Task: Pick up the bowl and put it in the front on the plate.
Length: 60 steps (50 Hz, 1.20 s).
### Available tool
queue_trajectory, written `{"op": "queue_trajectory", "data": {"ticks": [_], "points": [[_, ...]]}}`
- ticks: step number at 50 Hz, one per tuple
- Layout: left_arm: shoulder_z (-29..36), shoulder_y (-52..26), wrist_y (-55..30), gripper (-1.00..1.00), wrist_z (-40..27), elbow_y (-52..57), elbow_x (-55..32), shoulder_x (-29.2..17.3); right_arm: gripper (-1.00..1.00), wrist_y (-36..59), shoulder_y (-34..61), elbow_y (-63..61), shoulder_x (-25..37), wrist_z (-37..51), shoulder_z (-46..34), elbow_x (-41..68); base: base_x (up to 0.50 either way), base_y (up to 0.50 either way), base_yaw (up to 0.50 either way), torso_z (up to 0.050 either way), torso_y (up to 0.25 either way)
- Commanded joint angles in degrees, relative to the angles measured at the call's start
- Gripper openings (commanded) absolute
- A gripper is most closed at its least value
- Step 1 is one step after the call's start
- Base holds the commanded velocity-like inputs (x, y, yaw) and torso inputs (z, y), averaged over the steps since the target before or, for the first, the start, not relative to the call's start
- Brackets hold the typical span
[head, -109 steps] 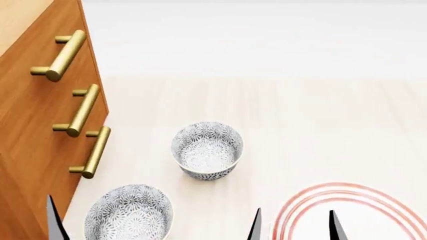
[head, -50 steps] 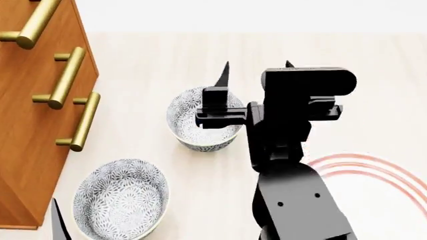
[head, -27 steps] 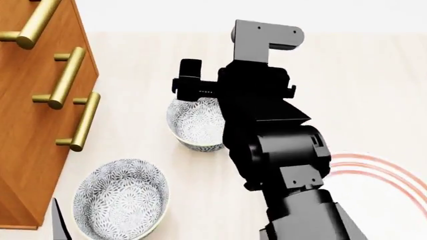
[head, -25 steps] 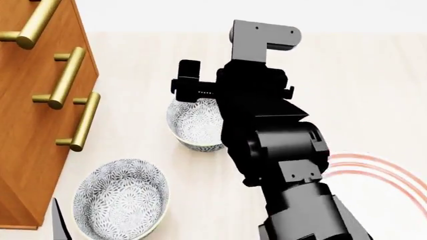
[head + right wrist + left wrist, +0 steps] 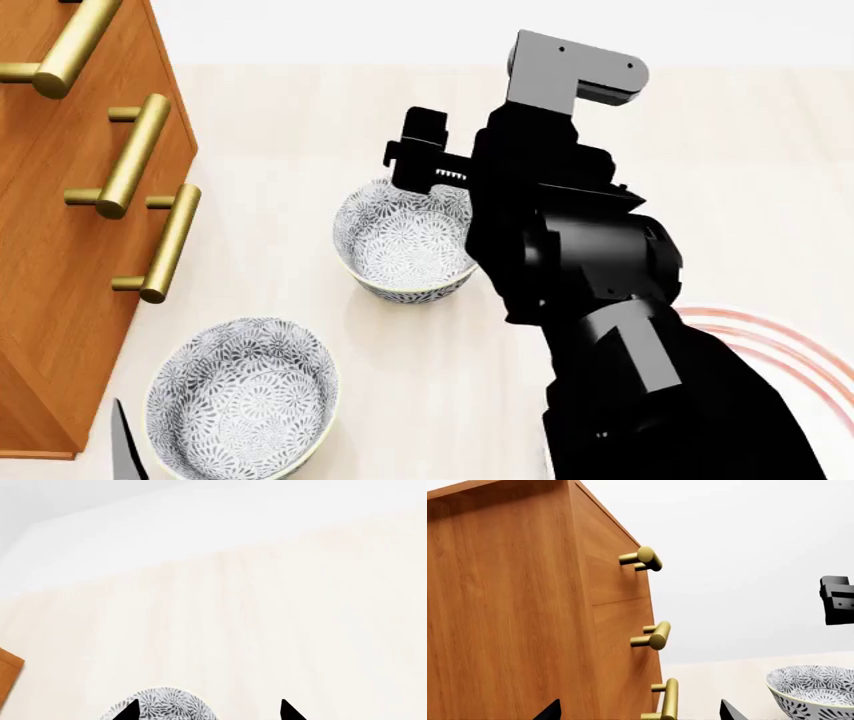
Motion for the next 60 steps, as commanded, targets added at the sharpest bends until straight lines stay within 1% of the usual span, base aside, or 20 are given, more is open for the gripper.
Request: {"op": "queue_trajectory", "data": {"ticks": [1, 16, 21, 26, 36, 48, 60], "points": [[-1.0, -0.05, 1.06, 1.0, 0.82, -0.53, 0.39, 0.62, 1.0, -1.52, 0.09, 1.62, -0.96, -0.17, -5.49, 6.38, 0.0, 0.0, 0.0, 0.0, 0.0], [-0.52, -0.2, 0.59, 1.0, 0.58, -0.4, 0.26, 0.26, 1.0, -2.74, -1.16, 1.24, -0.93, -0.01, -10.39, 13.36, 0.0, 0.0, 0.0, 0.0, 0.0], [-0.35, -0.2, 0.58, 1.0, 0.48, -0.49, 0.33, 0.1, 1.0, -2.95, -1.65, 1.18, -0.86, -0.01, -10.92, 14.96, 0.0, 0.0, 0.0, 0.0, 0.0], [-0.13, -0.21, 0.58, 1.0, 0.39, -0.75, 0.4, -0.05, 1.0, -3.08, -2.79, -1.33, 0.06, 1.29, -10.49, 15.85, 0.0, 0.0, 0.0, 0.0, 0.0], [0.26, -0.14, 0.21, 1.0, 0.19, -0.5, 0.54, -0.21, 1.0, -3.19, -5.36, -10.26, 4.02, 5.98, -8.68, 17.84, 0.0, 0.0, 0.0, 0.0, 0.0], [0.5, -0.35, -0.31, 1.0, -0.01, -0.35, 0.31, -0.43, 1.0, -3.66, -6.8, -13.63, 5.57, 7.78, -7.83, 18.64, 0.0, 0.0, 0.0, 0.0, 0.0], [0.82, -0.47, -0.46, 1.0, -0.29, -0.47, 0.25, -0.63, 1.0, -3.81, -6.96, -13.25, 5.68, 7.49, -7.34, 19.09, 0.0, 0.0, 0.0, 0.0, 0.0]]}}
